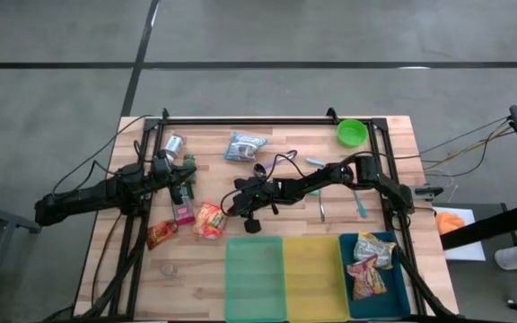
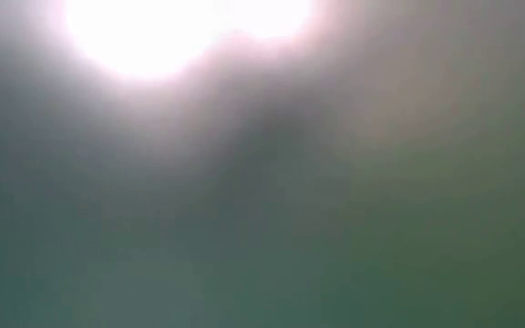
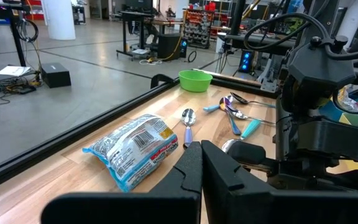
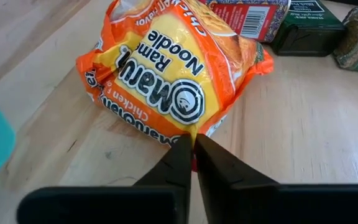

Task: Pick & Place Food Item
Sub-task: Put the orange noodle pack into the blue bin

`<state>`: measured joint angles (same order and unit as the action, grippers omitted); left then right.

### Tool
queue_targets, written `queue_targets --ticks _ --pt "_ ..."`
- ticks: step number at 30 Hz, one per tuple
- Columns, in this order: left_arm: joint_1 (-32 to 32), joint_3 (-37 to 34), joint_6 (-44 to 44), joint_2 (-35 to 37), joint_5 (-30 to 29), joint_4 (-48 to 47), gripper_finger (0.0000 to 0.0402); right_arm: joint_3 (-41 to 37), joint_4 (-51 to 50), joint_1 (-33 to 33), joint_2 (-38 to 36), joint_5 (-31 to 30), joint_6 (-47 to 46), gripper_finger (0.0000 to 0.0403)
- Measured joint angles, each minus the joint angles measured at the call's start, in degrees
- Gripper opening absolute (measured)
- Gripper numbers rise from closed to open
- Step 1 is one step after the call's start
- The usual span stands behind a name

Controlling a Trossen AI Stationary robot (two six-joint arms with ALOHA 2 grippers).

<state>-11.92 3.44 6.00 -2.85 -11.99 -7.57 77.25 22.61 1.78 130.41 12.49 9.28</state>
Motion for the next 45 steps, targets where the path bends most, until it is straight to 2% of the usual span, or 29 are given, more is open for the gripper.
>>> queue_targets --ticks 9,18,24,34,45 --pt "0.0 0.0 0.0 0.0 0.0 0.0 0.0000 0.0 -0.4 0.0 0.0 0.0 -0.3 0.0011" --pt "0.0 0.0 0.0 0.0 0.0 0.0 0.0000 -0.1 -7.8 0.0 -1.7 -0.5 -1.2 0.0011" --pt "0.0 0.0 0.0 0.0 0.0 0.0 0.0000 -1.3 -13.7 0.0 -5.8 -1.1 -0.5 0.0010" --pt "0.0 0.0 0.0 -0.5 0.0 0.0 0.0000 -2.2 -33.9 0.0 -13.0 -3.4 -0.3 0.0010" --pt "0.0 0.0 0.0 -1.2 0.0 0.0 0.0000 -3.2 -63.0 0.0 -22.2 -5.7 -4.5 0.0010"
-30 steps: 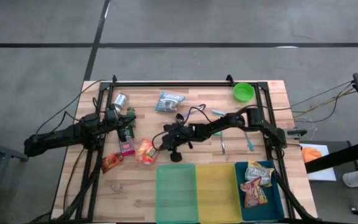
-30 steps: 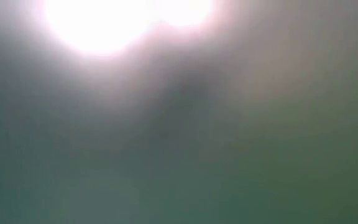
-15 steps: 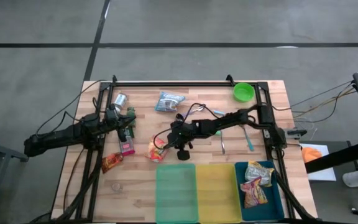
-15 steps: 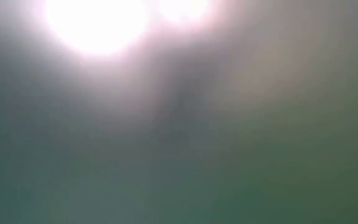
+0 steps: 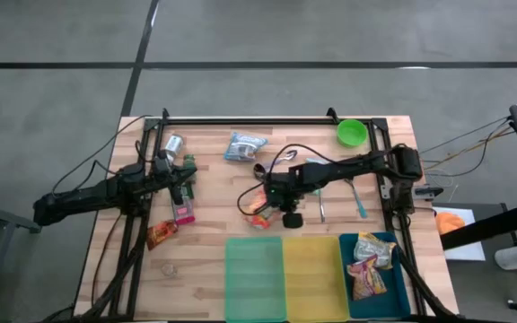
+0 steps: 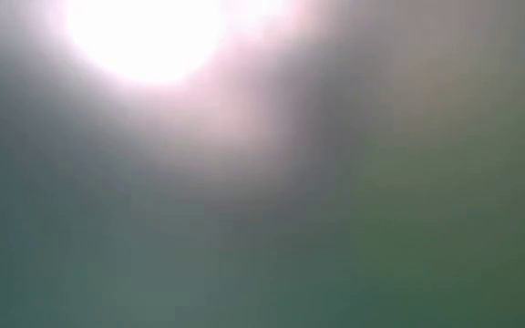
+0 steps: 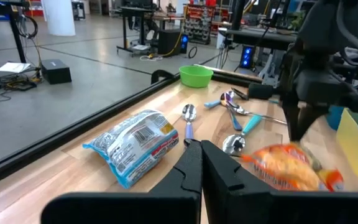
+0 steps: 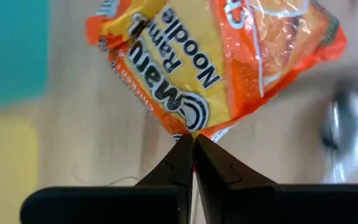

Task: Pick & Place Food Item
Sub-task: Put the orange noodle pack into the blue bin

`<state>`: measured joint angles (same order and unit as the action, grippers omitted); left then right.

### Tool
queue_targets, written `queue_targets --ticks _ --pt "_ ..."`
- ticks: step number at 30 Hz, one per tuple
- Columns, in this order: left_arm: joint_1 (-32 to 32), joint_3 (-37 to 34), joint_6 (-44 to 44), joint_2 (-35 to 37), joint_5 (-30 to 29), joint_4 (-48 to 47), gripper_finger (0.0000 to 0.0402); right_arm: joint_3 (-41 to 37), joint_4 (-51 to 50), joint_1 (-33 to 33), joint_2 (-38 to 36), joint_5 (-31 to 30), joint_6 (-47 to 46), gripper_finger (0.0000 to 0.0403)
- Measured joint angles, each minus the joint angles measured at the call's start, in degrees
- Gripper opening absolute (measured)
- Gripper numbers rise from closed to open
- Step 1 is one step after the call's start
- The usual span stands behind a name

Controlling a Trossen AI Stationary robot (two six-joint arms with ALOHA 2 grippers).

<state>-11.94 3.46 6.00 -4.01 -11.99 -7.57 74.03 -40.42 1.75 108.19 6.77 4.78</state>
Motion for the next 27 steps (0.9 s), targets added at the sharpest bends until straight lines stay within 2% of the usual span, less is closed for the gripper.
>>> queue_targets --ticks 4,7,18,27 --pt "0.0 0.0 0.0 0.0 0.0 0.0 0.0000 -1.7 -7.0 0.0 -2.6 -1.1 -2.7 0.0010" --pt "0.0 0.0 0.0 0.0 0.0 0.0 0.0000 -5.2 -7.8 0.0 -4.8 -1.1 -4.1 0.0010" --pt "0.0 0.0 0.0 0.0 0.0 0.0 0.0000 -18.2 -5.4 0.0 -12.5 -0.9 -12.3 0.0010" --pt "0.0 0.0 0.0 0.0 0.0 0.0 0.0000 -24.3 -0.7 0.0 -18.8 -0.8 -14.5 0.0011"
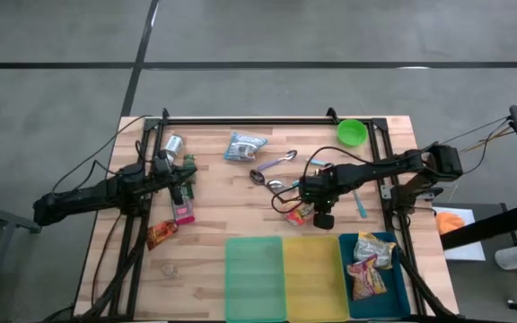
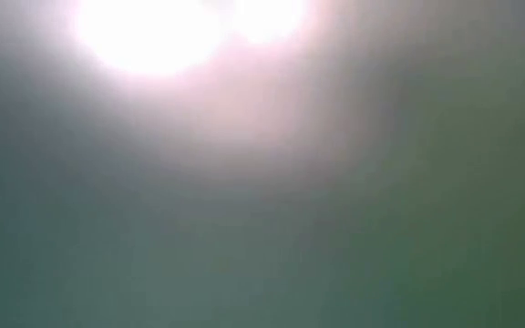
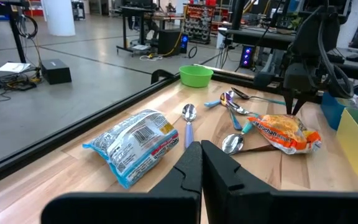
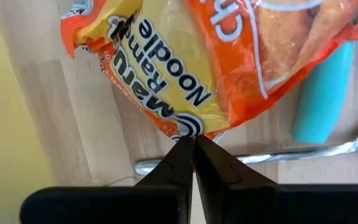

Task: Pick & Place Food Item
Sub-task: Put the orange noodle pack into the blue bin

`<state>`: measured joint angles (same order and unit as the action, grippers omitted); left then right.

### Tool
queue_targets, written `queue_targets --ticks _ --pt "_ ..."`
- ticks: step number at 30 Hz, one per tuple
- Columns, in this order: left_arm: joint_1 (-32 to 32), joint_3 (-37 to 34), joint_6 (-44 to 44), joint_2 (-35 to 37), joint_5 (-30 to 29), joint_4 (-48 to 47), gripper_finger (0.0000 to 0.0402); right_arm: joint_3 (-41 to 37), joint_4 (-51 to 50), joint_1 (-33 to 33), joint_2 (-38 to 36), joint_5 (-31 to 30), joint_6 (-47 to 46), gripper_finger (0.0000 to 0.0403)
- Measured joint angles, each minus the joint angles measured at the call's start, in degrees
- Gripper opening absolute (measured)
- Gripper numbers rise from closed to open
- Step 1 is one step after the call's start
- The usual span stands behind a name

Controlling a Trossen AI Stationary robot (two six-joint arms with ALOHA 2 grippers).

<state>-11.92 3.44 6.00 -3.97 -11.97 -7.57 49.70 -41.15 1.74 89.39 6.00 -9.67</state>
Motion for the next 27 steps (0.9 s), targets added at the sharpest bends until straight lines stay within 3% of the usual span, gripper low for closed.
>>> queue_targets --ticks 19,27 --pt "0.0 0.0 0.0 0.0 0.0 0.0 0.0000 -1.1 0.1 0.0 -1.3 0.0 -4.2 0.0015" --pt "0.0 0.0 0.0 0.0 0.0 0.0 0.0000 -1.1 0.7 0.0 -1.3 0.0 -4.8 0.0097"
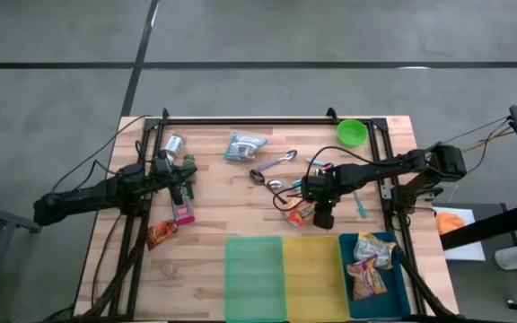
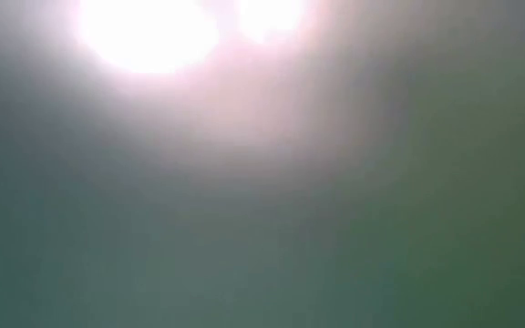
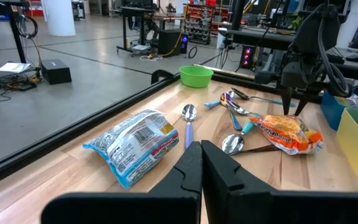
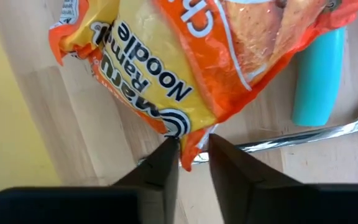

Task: Pick & Place Food Item
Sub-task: Put the orange noodle pack into the blue bin

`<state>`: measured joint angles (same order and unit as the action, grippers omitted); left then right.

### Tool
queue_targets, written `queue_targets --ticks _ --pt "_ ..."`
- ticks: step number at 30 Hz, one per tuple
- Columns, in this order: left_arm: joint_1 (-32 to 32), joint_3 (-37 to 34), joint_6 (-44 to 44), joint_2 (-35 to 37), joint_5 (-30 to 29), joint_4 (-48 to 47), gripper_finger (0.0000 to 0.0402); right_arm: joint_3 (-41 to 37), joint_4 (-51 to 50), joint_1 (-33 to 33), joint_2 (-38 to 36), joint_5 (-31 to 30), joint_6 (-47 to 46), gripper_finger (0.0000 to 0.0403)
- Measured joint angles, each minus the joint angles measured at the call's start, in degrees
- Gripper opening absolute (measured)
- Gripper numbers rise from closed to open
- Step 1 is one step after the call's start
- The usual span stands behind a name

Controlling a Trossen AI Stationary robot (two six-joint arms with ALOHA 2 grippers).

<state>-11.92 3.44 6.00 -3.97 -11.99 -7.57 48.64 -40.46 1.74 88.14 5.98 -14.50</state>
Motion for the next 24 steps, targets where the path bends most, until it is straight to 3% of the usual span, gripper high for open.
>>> queue_targets --ticks 12,24 --pt "0.0 0.0 0.0 0.0 0.0 0.0 0.0000 0.1 0.3 0.0 -1.6 0.2 3.0 0.0200" --pt "0.0 0.0 0.0 0.0 0.0 0.0 0.0000 0.0 2.4 -1.1 -3.2 0.5 6.7 0.0265"
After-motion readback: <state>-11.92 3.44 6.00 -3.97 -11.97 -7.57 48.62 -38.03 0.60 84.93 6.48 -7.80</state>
